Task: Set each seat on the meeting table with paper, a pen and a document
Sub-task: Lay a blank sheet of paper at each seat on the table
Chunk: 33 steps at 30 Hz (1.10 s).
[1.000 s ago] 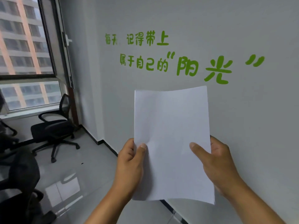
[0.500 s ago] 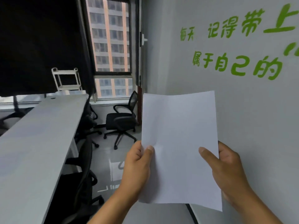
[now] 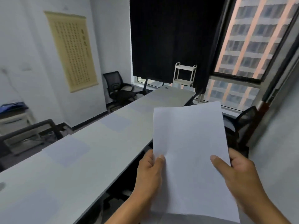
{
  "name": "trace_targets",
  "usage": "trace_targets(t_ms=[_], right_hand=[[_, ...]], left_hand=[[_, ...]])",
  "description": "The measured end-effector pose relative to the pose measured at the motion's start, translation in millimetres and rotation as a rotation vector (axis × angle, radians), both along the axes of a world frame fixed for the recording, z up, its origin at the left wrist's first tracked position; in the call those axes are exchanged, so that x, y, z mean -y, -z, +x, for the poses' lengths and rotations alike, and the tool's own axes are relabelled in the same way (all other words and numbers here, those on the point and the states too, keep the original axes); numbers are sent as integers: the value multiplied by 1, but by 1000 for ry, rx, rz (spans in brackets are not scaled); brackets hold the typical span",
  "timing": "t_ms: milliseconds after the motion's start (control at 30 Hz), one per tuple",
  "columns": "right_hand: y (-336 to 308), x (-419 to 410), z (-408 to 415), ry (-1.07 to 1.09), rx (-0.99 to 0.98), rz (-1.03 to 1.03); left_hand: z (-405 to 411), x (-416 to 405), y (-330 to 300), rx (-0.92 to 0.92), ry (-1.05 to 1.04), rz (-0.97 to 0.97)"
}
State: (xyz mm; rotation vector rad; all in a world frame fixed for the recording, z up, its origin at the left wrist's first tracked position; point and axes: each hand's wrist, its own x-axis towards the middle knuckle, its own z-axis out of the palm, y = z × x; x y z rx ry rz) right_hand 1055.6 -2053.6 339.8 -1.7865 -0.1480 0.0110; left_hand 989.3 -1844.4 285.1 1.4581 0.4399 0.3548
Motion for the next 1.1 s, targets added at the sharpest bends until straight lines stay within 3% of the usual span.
trace_targets(t_ms=[700,1100], right_hand=[[96,-284,332,-563,-147,-206],[193,-402,460,-1013,-243,-275]], left_hand=[[213,-215,88,-193,-570,-89],[292,-237,147,-397,-985,-207]])
